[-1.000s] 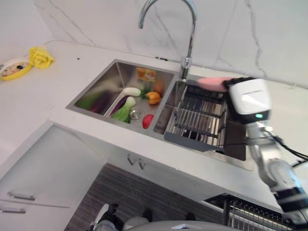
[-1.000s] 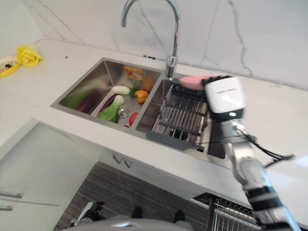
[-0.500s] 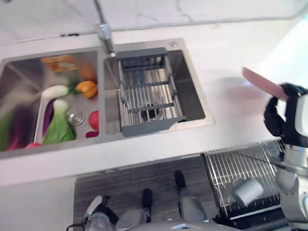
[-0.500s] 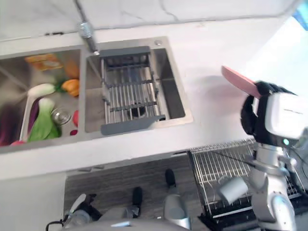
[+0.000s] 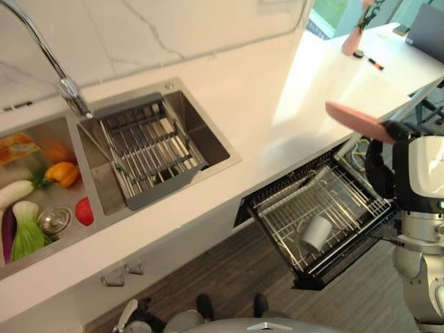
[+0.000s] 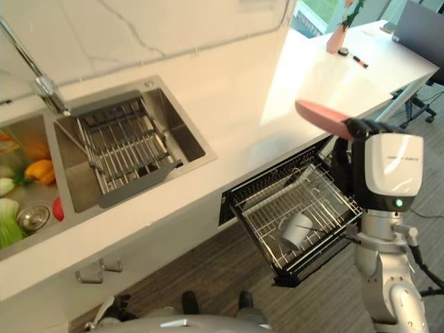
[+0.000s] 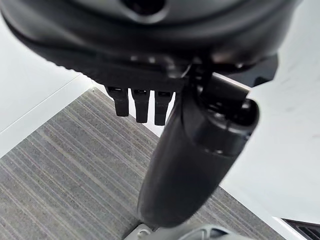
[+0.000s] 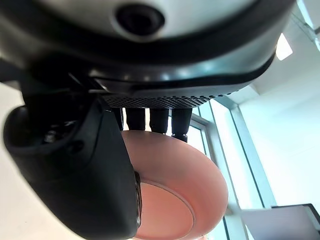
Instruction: Place the dishes in the dishwasher.
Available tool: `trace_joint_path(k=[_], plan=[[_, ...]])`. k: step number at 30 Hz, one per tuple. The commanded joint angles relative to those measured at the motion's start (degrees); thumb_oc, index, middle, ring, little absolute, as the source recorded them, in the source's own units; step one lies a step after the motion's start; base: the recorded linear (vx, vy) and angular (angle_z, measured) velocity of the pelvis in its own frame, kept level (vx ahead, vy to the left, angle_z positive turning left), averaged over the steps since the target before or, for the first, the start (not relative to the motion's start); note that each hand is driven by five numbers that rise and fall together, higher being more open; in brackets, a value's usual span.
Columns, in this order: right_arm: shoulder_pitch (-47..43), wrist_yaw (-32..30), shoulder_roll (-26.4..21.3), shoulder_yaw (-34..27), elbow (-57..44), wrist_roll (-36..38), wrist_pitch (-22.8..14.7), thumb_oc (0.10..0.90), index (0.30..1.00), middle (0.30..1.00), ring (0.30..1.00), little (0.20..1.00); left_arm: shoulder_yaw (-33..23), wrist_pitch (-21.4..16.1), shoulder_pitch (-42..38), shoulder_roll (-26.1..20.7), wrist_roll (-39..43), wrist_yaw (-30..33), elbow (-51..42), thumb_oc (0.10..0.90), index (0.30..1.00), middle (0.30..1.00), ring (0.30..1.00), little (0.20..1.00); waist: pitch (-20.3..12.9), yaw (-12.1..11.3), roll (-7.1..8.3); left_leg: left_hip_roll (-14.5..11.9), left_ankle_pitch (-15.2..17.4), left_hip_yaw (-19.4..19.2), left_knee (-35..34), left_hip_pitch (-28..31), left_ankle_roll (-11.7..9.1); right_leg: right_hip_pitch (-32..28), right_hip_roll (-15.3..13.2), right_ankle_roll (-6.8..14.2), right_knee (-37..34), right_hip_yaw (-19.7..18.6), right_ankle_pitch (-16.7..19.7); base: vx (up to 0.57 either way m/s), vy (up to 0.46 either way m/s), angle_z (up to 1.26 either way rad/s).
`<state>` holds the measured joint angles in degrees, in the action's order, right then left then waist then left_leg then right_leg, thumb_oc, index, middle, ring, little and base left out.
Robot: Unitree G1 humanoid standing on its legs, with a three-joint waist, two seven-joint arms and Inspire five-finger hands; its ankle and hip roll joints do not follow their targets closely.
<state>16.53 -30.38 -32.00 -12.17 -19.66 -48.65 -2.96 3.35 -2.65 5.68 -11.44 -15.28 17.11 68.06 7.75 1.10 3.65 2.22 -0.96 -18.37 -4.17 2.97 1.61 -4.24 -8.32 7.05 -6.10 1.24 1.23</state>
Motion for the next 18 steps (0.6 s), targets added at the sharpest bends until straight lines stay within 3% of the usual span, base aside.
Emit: trace_joint_path(k=[1, 9, 14, 18], plan=[[-3.9, 1.1, -4.6, -3.1, -3.2, 2.3, -2.4, 0.400, 0.300, 0.300, 0.300, 0.300, 2.8, -0.9, -4.2, 1.4, -2.5, 1.1, 1.6, 0.800, 0.900, 0.900, 0.900, 0.900, 0.3, -0.9, -2.72, -3.6, 2.2, 7.4, -0.8, 0.1, -3.1, 1.3, 0.8, 3.0, 1.1, 2.0, -0.7, 0.01, -0.072, 0.06], [0.9, 5.0, -4.9, 0.8, 1.9, 3.8, -3.7, 0.400, 0.300, 0.300, 0.300, 0.300, 2.0, -1.3, -3.6, 2.0, -0.3, 0.5, 2.2, 0.800, 0.900, 0.900, 0.900, 0.900, 1.4, -0.7, -3.91, -4.4, 1.2, 9.6, -0.8, -0.4, -4.2, 0.4, 1.3, 2.1, 1.1, 4.3, -1.6, 0.00, -0.052, 0.19], [-0.6, 5.3, -6.6, 4.7, 9.5, 0.9, -1.8, 0.400, 0.300, 0.300, 0.300, 0.300, 1.5, -1.5, -3.3, 2.3, 2.5, 0.4, 2.4, 0.800, 0.900, 0.900, 0.900, 0.900, 1.9, -1.7, -4.09, -4.7, 0.7, 10.4, -0.8, -0.5, -4.6, -0.1, 1.5, 1.7, 1.1, 5.1, -1.9, -0.01, -0.041, 0.07], [-7.8, 4.0, -9.1, 11.0, 18.3, -3.0, 1.1, 0.400, 0.300, 0.300, 0.300, 0.300, 3.6, -1.8, -4.4, 2.2, 4.4, 0.5, 2.0, 0.800, 0.900, 0.900, 0.900, 0.900, 4.2, -3.3, -4.26, -5.3, -0.1, 11.3, -0.8, -1.6, -5.2, 0.3, 1.8, 1.3, 1.1, 7.2, -1.8, -0.06, -0.061, 0.14]])
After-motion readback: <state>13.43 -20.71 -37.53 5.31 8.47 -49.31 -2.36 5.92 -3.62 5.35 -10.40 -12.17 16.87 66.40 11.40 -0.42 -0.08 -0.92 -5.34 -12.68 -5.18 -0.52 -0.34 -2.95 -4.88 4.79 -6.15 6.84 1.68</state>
